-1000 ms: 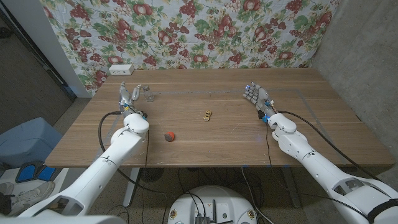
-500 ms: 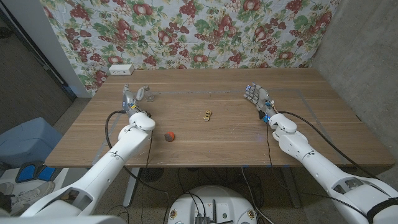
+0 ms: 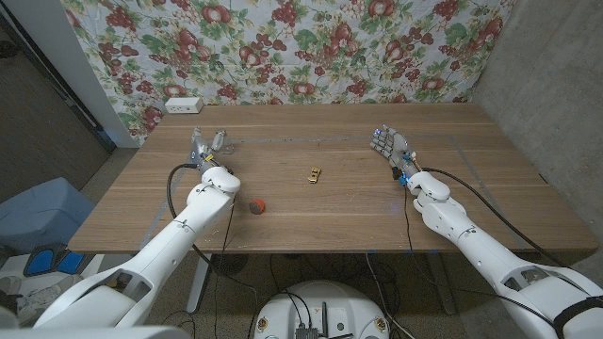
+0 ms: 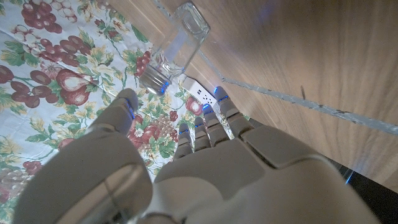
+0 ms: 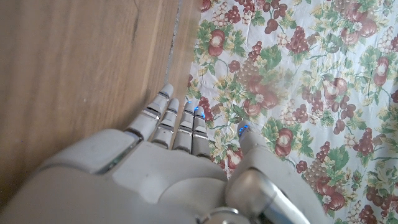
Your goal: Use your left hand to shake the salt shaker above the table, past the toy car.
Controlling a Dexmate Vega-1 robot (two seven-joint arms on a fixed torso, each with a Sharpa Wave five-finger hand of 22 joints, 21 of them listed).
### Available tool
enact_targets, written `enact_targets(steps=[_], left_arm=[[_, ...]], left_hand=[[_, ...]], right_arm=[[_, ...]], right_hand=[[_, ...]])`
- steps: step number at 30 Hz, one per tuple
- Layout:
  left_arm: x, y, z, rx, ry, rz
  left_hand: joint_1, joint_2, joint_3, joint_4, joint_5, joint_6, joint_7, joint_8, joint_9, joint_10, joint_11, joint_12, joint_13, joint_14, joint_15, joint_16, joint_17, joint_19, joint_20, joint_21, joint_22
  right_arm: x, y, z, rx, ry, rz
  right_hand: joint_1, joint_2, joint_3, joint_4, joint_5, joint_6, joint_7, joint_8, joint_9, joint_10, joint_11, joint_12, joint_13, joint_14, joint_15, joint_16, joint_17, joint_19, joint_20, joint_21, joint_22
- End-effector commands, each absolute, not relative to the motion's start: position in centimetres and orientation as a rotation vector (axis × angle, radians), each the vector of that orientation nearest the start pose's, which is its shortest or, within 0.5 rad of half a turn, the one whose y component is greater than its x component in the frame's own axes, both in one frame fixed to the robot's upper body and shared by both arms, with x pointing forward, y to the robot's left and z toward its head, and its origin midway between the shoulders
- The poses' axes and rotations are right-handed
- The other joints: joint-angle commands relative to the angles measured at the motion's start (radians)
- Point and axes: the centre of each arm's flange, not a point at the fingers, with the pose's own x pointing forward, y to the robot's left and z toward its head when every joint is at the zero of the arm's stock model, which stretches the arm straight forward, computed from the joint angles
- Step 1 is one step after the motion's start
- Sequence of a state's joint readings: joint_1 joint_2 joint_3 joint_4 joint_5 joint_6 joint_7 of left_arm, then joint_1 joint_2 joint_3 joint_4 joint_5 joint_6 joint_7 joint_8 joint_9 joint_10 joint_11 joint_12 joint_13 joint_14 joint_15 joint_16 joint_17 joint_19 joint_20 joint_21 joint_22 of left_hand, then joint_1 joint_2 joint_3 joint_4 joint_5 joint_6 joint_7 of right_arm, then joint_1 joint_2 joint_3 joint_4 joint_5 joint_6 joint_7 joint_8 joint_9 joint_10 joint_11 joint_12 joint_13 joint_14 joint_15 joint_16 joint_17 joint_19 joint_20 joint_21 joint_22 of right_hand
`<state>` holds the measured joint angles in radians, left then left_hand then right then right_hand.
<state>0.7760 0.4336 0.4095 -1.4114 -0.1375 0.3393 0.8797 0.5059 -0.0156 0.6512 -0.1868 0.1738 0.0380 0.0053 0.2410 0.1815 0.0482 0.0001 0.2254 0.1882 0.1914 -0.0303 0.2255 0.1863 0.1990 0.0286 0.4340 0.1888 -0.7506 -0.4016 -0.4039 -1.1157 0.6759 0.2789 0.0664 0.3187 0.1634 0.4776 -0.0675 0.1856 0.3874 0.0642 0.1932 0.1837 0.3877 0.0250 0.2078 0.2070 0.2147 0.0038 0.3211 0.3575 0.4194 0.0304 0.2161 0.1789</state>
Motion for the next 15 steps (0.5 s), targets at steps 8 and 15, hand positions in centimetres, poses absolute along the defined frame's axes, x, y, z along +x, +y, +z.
enact_targets(steps=[8, 15], left_arm=[[66.9, 32.0, -2.2, 0.371, -0.317, 0.738], [67.7, 31.7, -2.1, 0.388, -0.300, 0.737]], left_hand=[[0.023, 0.001, -0.005, 0.002, 0.003, 0.007, 0.003, 0.002, 0.003, 0.010, 0.001, 0.002, 0.003, 0.013, -0.002, 0.005, 0.001, 0.013, 0.003, 0.005, 0.001], [0.033, 0.001, -0.007, 0.001, 0.003, 0.009, 0.005, 0.002, 0.003, 0.013, -0.001, 0.001, 0.004, 0.019, -0.001, 0.005, 0.001, 0.020, -0.001, 0.006, 0.001]], right_arm=[[69.1, -27.1, -4.4, 0.121, -0.507, 0.205], [69.3, -27.2, -4.5, 0.127, -0.503, 0.202]], right_hand=[[-0.008, 0.003, 0.001, -0.004, 0.009, 0.008, -0.002, 0.005, 0.004, 0.005, 0.002, 0.005, 0.002, 0.008, -0.001, -0.005, 0.003, 0.008, 0.000, 0.000, 0.002], [-0.009, 0.004, 0.001, -0.005, 0.009, 0.009, -0.002, 0.005, 0.004, 0.005, 0.002, 0.005, 0.002, 0.008, 0.000, -0.005, 0.003, 0.008, 0.001, -0.001, 0.002]])
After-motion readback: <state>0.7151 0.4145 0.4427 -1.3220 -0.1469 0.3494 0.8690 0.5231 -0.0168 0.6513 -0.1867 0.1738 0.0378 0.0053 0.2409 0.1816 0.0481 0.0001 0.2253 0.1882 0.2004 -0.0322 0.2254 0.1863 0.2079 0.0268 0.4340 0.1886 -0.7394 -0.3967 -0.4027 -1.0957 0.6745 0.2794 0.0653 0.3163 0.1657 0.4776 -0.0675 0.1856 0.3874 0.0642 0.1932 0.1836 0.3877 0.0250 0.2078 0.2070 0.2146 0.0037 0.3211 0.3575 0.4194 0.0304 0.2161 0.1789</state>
